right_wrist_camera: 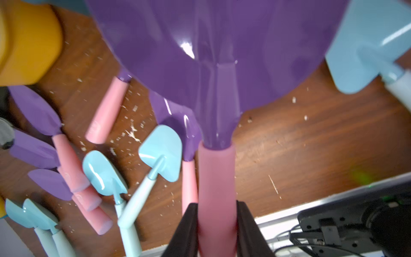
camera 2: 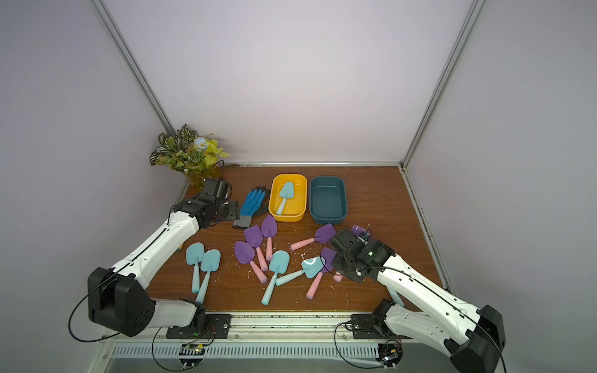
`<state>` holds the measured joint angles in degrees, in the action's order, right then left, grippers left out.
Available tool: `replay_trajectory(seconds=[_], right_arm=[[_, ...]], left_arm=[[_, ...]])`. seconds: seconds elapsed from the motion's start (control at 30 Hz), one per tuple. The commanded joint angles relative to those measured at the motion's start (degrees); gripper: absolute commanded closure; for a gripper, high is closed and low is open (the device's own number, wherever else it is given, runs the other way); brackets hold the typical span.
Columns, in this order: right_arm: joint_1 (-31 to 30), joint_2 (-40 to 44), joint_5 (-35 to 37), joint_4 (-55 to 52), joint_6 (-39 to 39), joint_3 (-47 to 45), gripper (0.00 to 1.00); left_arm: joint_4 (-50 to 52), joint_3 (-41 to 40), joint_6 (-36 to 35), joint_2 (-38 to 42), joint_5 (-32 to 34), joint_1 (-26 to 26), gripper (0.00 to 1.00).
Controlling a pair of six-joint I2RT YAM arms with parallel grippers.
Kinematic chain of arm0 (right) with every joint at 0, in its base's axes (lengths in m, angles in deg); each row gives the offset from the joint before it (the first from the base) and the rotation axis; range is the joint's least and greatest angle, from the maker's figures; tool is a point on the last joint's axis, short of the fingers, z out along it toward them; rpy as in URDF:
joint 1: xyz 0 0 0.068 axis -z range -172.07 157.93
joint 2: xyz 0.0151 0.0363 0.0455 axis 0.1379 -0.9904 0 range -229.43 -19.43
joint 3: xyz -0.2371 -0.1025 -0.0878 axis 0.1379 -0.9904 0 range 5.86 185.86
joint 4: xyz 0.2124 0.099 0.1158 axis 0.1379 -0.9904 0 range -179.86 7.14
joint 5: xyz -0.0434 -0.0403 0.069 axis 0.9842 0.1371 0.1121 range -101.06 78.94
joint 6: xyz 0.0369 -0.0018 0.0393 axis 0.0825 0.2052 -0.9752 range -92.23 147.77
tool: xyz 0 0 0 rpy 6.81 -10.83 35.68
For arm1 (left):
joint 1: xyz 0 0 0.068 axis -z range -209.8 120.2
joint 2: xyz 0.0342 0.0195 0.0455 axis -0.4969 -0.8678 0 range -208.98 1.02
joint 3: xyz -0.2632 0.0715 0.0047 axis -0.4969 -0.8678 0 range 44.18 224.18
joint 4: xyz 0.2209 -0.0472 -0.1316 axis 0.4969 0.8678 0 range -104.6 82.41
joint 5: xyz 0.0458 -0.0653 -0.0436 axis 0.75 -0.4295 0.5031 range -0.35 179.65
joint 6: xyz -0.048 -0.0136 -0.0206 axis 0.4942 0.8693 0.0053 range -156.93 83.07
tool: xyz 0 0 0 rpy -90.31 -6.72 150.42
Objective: Sort the small shovels by color and place them into the storage box
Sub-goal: Pick up the shovel from the center of the board, then place the shovel in the storage box.
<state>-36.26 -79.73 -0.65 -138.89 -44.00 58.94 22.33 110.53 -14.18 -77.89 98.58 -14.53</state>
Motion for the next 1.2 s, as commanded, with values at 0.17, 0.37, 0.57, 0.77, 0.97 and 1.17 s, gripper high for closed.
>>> replay_trajectory(seconds=[0.17,0.37,0.57,0.77,0.97,1.17], right_arm=[[11.6,-14.3,4.3,5.7,35.7,20.1,0.90],[13.5,-22.0,1.2,13.6,42.3,24.0,0.90],[14.5,-24.7,-0.6,22.5,45.2,21.5,0.88],[15.0,-32.6,-0.7,21.5,47.9,27.2,0.87],[15.9,-42.1,0.5,16.5,48.2,38.2,0.87],[16.2,-52.8,1.6,8.9,46.7,49.2,0.87]], left_arm=[[-2.1,-2.5,1.8,2.6,-0.8,-0.8,0.32],[-3.9,-4.0,1.9,6.2,2.4,2.3,0.33],[-5.9,-5.7,3.9,7.2,2.3,5.1,0.33],[-7.4,-6.4,4.9,7.1,1.3,5.1,0.33],[-11.0,-6.7,3.3,7.1,-1.1,5.1,0.33],[-12.8,-8.4,0.9,7.4,-1.5,5.1,0.33]])
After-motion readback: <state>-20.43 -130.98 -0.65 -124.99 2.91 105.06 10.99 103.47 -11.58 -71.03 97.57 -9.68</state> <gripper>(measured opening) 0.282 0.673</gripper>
